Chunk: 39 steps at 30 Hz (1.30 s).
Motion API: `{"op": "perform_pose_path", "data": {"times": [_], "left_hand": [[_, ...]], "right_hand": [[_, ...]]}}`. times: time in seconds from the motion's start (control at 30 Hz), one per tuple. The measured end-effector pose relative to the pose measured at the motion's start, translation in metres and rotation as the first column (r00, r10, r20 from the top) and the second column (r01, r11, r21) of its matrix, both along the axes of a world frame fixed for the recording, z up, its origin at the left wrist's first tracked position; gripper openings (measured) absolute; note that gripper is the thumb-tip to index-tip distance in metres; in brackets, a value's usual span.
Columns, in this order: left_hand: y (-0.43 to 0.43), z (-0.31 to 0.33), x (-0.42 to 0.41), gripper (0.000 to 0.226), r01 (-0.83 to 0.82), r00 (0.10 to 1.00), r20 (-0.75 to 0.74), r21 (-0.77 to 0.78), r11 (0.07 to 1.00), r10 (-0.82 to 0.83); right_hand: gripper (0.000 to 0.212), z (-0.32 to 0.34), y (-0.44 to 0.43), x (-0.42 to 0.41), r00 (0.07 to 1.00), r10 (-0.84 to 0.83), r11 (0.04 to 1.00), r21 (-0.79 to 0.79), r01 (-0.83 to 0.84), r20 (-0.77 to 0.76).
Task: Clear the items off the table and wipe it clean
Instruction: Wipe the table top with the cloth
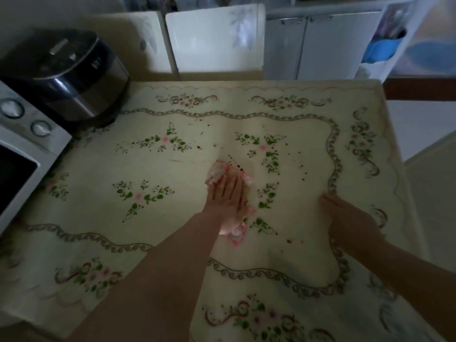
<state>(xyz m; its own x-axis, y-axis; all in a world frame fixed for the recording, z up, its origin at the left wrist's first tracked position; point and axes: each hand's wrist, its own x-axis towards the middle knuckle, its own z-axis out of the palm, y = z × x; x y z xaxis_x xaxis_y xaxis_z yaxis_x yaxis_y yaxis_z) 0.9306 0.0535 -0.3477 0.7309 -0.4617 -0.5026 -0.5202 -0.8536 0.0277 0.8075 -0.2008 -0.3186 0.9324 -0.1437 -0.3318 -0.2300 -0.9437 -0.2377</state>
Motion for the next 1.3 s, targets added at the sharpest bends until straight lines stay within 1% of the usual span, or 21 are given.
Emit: {"op": "perform_pose_path", "data": {"times": [0.33, 0.47, 0.57, 0.6, 0.63, 0.7, 0.73, 0.77, 0.8, 0.83, 0.87, 0.9, 0.97, 1.0, 1.1, 1.13, 1.17, 1.2, 1.23, 1.27, 1.3], "left_hand": [[-0.074, 0.007, -0.083, 0.073, 0.022, 0.998, -0.056, 0.035, 0.999, -0.02], [-0.086, 0.006, -0.118, 0.072, 0.054, 0.994, -0.095, 0.025, 0.998, -0.052], [-0.089, 0.008, -0.137, 0.075, 0.041, 0.993, -0.11, -0.044, 0.998, -0.046], [-0.091, 0.011, -0.143, 0.074, 0.011, 0.995, -0.099, -0.108, 0.994, -0.022], [-0.092, 0.014, -0.148, 0.075, -0.019, 1.0, -0.019, -0.224, 0.975, 0.015], [-0.101, 0.022, -0.158, 0.073, -0.227, 0.97, -0.028, -0.468, 0.854, 0.242], [-0.106, 0.022, -0.163, 0.063, -0.484, 0.875, -0.277, -0.5, 0.718, 0.397], [-0.11, 0.029, -0.166, 0.049, -0.632, 0.773, -0.454, -0.485, 0.604, 0.443], [-0.113, 0.035, -0.166, 0.034, -0.788, 0.615, -0.649, -0.484, 0.382, 0.447], [-0.113, 0.037, -0.168, 0.024, -0.87, 0.483, -0.735, -0.465, 0.165, 0.475], [-0.11, 0.039, -0.163, 0.021, -0.861, 0.458, -0.745, -0.507, 0.033, 0.485], [-0.11, 0.047, -0.159, 0.02, -0.844, 0.448, -0.743, -0.534, -0.039, 0.498], [-0.101, 0.062, -0.152, 0.027, -0.745, 0.57, -0.618, -0.666, 0.024, 0.542], [-0.093, 0.066, -0.148, 0.026, -0.723, 0.581, -0.599, -0.69, 0.012, 0.551], [-0.06, 0.071, -0.138, 0.017, -0.711, 0.503, -0.628, -0.691, -0.128, 0.594], [-0.048, 0.07, -0.139, 0.024, -0.709, 0.494, -0.556, -0.703, -0.061, 0.668], [-0.035, 0.066, -0.139, 0.029, -0.72, 0.515, -0.424, -0.685, 0.108, 0.745], [-0.023, 0.061, -0.14, 0.034, -0.72, 0.57, -0.201, -0.59, 0.366, 0.797], [-0.012, 0.059, -0.145, 0.035, -0.693, 0.653, 0.055, -0.36, 0.625, 0.755], [-0.002, 0.055, -0.152, 0.037, -0.648, 0.724, 0.207, -0.125, 0.752, 0.658], [0.005, 0.051, -0.159, 0.038, -0.596, 0.779, 0.267, 0.031, 0.803, 0.568]], "right_hand": [[0.072, 0.006, -0.05, -0.062, 0.996, 0.073, 0.997, 0.038, -0.072, -0.045], [0.059, -0.006, -0.058, -0.082, 0.987, 0.16, 0.986, 0.047, -0.158, -0.032], [0.058, -0.009, -0.061, -0.092, 0.979, 0.201, 0.979, 0.031, -0.2, -0.039], [0.059, -0.006, -0.061, -0.094, 0.977, 0.209, 0.978, 0.035, -0.208, -0.047], [0.059, -0.003, -0.061, -0.097, 0.975, 0.216, 0.976, 0.04, -0.214, -0.054], [0.06, 0.004, -0.061, -0.101, 0.974, 0.22, 0.974, 0.059, -0.217, -0.061], [0.06, 0.008, -0.061, -0.102, 0.973, 0.222, 0.974, 0.064, -0.218, -0.065], [0.058, 0.009, -0.061, -0.104, 0.971, 0.228, 0.972, 0.066, -0.224, -0.072], [0.057, 0.01, -0.06, -0.106, 0.97, 0.233, 0.971, 0.067, -0.228, -0.074], [0.055, 0.009, -0.06, -0.108, 0.967, 0.242, 0.97, 0.059, -0.238, -0.077], [0.055, 0.007, -0.061, -0.11, 0.963, 0.259, 0.966, 0.034, -0.257, -0.081], [0.055, 0.005, -0.061, -0.112, 0.96, 0.269, 0.963, 0.017, -0.268, -0.077], [0.055, 0.002, -0.061, -0.114, 0.957, 0.283, 0.959, 0.008, -0.283, -0.063], [0.055, 0.001, -0.061, -0.114, 0.958, 0.28, 0.96, 0.009, -0.28, -0.062], [0.052, 0.004, -0.057, -0.115, 0.962, 0.263, 0.964, -0.011, -0.264, -0.076], [0.051, 0.004, -0.055, -0.115, 0.962, 0.263, 0.963, -0.031, -0.266, -0.074], [0.052, 0.003, -0.052, -0.116, 0.965, 0.252, 0.966, -0.047, -0.256, -0.075], [0.053, 0.005, -0.05, -0.117, 0.968, 0.238, 0.968, -0.061, -0.243, -0.08], [0.054, 0.005, -0.049, -0.118, 0.969, 0.232, 0.968, -0.072, -0.239, -0.084], [0.055, 0.007, -0.047, -0.118, 0.968, 0.233, 0.967, -0.081, -0.24, -0.089], [0.056, 0.007, -0.046, -0.118, 0.969, 0.23, 0.967, -0.093, -0.238, -0.092]]}}
